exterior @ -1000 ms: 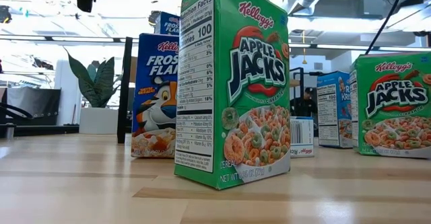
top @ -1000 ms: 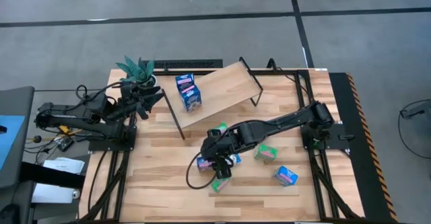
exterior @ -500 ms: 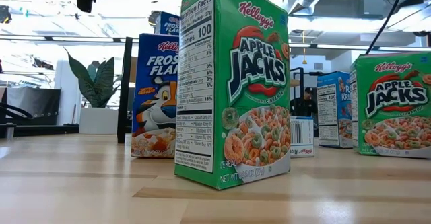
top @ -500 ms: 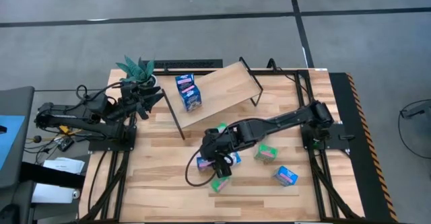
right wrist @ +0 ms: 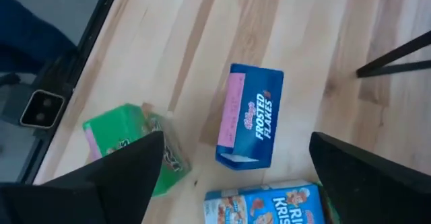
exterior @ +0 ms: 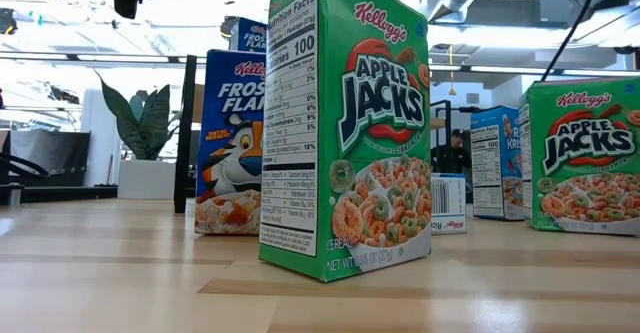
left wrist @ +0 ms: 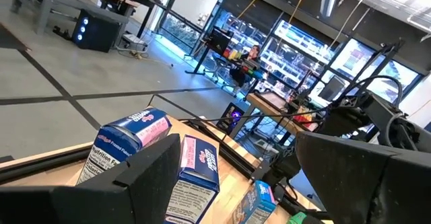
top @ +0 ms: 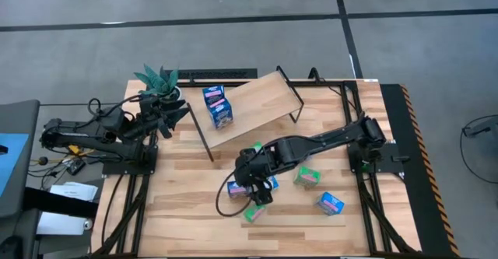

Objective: Stack cereal on shelf
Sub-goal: Put the blue cereal box on the shelf and align it with the other blue cereal boxes

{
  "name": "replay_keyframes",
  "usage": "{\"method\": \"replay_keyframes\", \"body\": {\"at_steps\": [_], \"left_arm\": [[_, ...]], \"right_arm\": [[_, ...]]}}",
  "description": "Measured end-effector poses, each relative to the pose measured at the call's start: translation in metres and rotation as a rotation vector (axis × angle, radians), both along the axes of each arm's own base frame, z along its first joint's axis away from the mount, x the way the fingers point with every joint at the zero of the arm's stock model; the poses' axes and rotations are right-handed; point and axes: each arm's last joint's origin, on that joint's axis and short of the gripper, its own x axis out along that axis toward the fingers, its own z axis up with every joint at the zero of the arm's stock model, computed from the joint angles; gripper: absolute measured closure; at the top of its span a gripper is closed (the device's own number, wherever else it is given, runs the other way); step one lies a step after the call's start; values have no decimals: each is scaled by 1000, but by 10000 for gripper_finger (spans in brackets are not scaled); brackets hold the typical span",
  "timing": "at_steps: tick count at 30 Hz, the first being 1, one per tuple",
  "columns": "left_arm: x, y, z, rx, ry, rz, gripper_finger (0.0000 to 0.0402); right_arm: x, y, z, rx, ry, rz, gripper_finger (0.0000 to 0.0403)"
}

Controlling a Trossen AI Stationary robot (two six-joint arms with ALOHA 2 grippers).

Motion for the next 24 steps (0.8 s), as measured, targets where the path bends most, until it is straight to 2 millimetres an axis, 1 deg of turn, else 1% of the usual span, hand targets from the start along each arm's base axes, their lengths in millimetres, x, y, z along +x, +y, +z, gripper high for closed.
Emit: {"method": "replay_keyframes", "body": {"at_steps": [2, 6, 12, 17, 24], "left_arm": [[0, 0, 0, 0, 0, 0, 119], [0, 0, -2, -14, 11, -2, 119], [1, 0, -4, -46, 16, -7, 119], [1, 0, -5, -49, 17, -7, 119], [1, 0, -5, -50, 18, -7, 119]], "right_arm": [[0, 3, -6, 16, 0, -32, 11], [1, 2, -16, -7, 4, -70, 18], [3, 1, -26, 18, -15, -112, 16], [2, 0, -34, -4, -7, -138, 17], [0, 0, -48, 12, 17, -174, 17]]}}
